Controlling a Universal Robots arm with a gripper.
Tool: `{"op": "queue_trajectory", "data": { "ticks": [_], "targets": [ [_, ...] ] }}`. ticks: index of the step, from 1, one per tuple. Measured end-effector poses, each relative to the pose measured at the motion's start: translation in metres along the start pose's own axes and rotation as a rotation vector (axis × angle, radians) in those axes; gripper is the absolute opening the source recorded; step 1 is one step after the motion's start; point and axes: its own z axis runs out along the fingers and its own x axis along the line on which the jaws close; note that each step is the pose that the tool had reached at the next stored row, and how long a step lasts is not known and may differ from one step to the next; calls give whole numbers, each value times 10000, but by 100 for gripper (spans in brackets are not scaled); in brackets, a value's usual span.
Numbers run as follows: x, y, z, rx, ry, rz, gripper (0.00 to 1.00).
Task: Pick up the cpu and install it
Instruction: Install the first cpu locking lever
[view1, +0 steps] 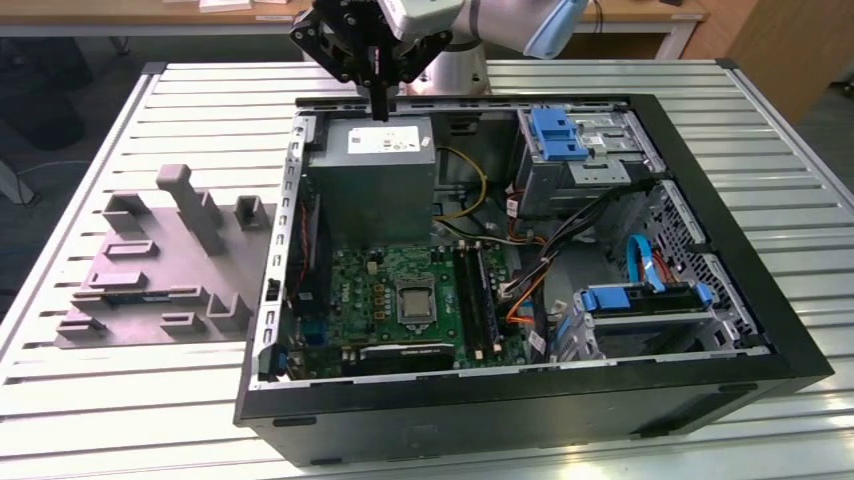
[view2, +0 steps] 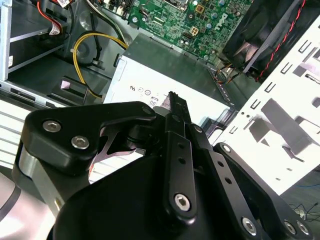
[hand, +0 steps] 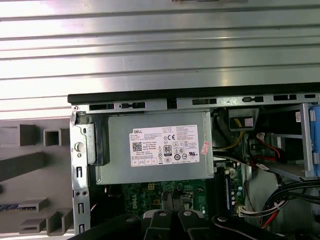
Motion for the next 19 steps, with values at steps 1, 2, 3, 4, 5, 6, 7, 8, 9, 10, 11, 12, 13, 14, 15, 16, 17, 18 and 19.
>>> {"op": "queue_trajectory", "data": {
  "ticks": [1, 2, 3, 4, 5, 6, 7, 8, 9, 10, 11, 12, 13, 14, 15, 16, 17, 18, 19],
  "targets": [
    [0, -12, 1, -5, -1, 0, 11],
    [0, -14, 1, -3, -1, 0, 11],
    [0, -14, 1, -1, -1, 1, 11],
    [-1, -14, 1, -1, 0, 1, 11],
    [-1, -15, 0, 0, 0, -1, 11],
    [-1, -15, -1, 1, 1, -1, 11],
    [-1, -16, 0, 0, 1, 0, 11],
    [-1, -17, 0, 0, 0, -1, 11],
    [-2, -18, 0, 1, 0, -1, 11],
    [-1, -18, 0, 1, 0, 0, 11],
    [-1, -18, 0, 0, 0, 0, 11],
    [-1, -19, 0, 0, 0, 0, 11],
    [-2, -19, 0, 0, 0, -1, 11],
    [-1, -19, 0, 0, 0, 0, 11],
    [-2, -20, 0, 0, 0, -1, 11],
    [-2, -20, 0, 0, 0, -1, 11],
    [-2, -20, 0, 0, 0, -1, 11],
    [-2, -21, 0, 0, 0, -1, 11],
    [-2, -21, 0, 0, 0, -7, 11]
  ]
}}
